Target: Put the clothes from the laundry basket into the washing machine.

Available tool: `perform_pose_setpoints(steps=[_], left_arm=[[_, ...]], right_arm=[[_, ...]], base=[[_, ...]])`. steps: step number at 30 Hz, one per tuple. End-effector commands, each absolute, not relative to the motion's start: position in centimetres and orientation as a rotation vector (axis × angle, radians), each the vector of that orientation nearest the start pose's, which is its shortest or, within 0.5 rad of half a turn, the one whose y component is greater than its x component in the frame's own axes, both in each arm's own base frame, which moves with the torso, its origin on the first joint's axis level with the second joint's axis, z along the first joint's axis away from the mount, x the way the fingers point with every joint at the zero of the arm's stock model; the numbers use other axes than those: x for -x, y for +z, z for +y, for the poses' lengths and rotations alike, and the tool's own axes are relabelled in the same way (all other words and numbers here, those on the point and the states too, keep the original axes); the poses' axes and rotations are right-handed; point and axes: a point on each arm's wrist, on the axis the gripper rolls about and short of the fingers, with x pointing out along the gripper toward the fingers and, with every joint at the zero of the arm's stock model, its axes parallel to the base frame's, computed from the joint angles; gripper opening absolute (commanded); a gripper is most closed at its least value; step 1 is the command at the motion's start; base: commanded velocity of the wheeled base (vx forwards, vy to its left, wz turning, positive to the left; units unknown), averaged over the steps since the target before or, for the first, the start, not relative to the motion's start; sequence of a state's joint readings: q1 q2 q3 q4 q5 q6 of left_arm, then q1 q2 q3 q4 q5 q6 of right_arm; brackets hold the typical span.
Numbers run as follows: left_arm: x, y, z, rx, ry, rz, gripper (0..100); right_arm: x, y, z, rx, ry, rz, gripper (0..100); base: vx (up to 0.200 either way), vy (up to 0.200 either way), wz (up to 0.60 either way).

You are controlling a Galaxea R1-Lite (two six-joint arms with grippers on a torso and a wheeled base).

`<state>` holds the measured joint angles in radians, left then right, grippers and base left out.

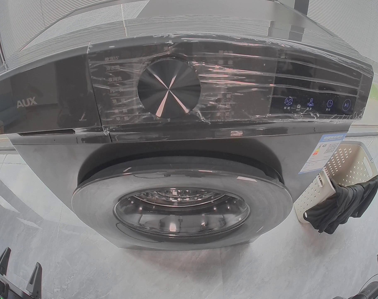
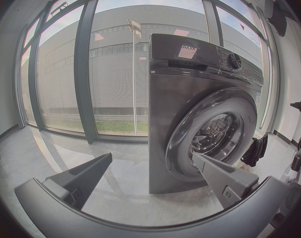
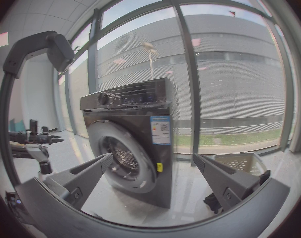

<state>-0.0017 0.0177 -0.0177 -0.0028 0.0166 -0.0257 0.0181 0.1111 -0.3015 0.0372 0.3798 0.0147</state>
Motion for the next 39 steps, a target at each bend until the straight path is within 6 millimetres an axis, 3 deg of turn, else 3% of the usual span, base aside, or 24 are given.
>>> perform_pose_setpoints(steps=[1, 9, 13, 17, 26, 33, 39], left_arm=[[2.3, 7.6, 0.0, 0.026, 0.015, -0.005, 100], [2.3, 7.6, 0.0, 0.028, 0.015, -0.005, 100], [2.3, 7.6, 0.0, 0.028, 0.015, -0.005, 100], [2.3, 7.6, 0.0, 0.028, 0.015, -0.005, 100], [2.3, 7.6, 0.0, 0.028, 0.015, -0.005, 100], [2.3, 7.6, 0.0, 0.028, 0.015, -0.005, 100], [2.3, 7.6, 0.0, 0.028, 0.015, -0.005, 100]], right_arm=[[-1.7, 15.7, 1.5, -0.013, 0.705, 0.188, 100], [-9.2, 16.6, 3.5, -0.031, 0.889, 0.306, 100], [-11.6, 15.6, 4.5, -0.063, 0.912, 0.402, 100], [-13.5, 15.3, 5.7, -0.028, 0.828, 0.462, 100], [-15.3, 16.5, 9.2, -0.025, 0.76, 0.478, 100], [-16.6, 17.3, 9.9, -0.042, 0.741, 0.449, 100], [-17.5, 16.5, 10.5, -0.041, 0.745, 0.443, 100]], base=[[0.0, 0.0, 0.0], [0.0, 0.0, 0.0], [0.0, 0.0, 0.0], [0.0, 0.0, 0.0], [0.0, 0.0, 0.0], [0.0, 0.0, 0.0], [0.0, 0.0, 0.0]])
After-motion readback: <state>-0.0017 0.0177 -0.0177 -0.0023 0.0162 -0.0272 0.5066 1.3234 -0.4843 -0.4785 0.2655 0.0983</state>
